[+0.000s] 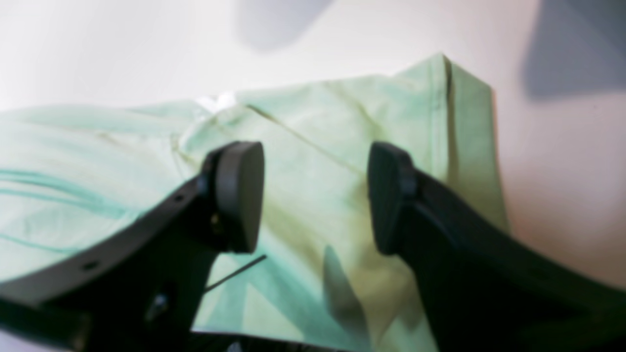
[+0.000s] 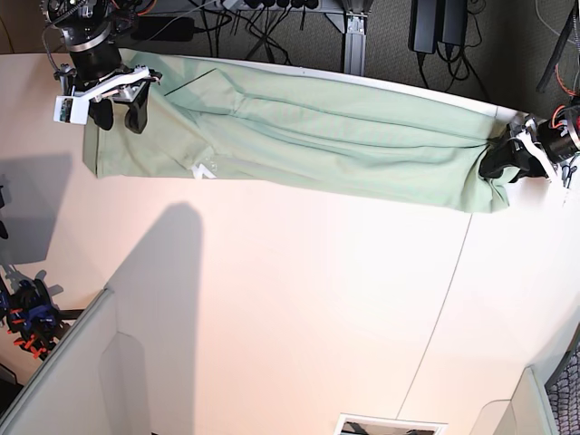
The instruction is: Fold the T-shirt properly
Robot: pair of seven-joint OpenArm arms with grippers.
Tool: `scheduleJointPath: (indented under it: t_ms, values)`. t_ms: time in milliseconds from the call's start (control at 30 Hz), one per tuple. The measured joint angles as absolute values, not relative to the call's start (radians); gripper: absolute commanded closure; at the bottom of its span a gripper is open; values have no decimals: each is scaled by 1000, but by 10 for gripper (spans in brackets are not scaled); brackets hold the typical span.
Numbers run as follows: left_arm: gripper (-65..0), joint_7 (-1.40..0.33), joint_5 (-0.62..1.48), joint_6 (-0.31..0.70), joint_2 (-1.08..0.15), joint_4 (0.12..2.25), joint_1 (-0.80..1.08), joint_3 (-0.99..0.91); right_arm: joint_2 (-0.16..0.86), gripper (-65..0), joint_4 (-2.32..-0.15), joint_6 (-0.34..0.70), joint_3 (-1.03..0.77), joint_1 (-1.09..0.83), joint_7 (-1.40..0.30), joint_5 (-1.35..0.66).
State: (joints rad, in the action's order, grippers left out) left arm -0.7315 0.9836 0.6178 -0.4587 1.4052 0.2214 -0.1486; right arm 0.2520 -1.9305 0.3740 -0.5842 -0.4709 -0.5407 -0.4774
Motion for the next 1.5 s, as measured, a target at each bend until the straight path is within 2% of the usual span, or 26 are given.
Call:
scheduleJointPath:
  t_ms: [100,133,233,367,400,633,867,1033,1233,1500]
  values:
    - [-327,-720,977,621,-428,1405,221,-148,252,-340,-1930,374,-584,-471,-539,-477]
    - [-306,-716,973,622,-419,1405,221,-147,252,-340,-1930,374,-584,-471,-539,-477]
    - [-165,-698,925,621,-405,1407,219,-145,252,-340,-1930,374,-584,-471,-539,-477]
    - [-18,-670,893,621,-396,1406,220,-145,252,-340,-1930,374,-584,-471,-539,-477]
    - [0,-659,882,621,-396,1406,220,-145,252,-340,-1930,374,-584,-471,-539,-477]
    - [0,-549,773,633,-393,1407,221,-142,252,-340,-1930,374,-585,-426,-539,-475]
    - [0,-538,732,632,-393,1404,189,-139,252,-340,-1930,374,-585,-422,-539,-474]
    - [0,-470,610,627,-393,1378,131,-138,253,-340,-1930,374,-587,-422,-539,-474]
    - [0,-421,613,632,-391,1188,-17,-138,255,-340,-1930,374,-614,-409,-540,-471]
    - [0,-319,482,618,-417,920,-253,-137,255,-340,-1930,374,-620,-398,-539,-471]
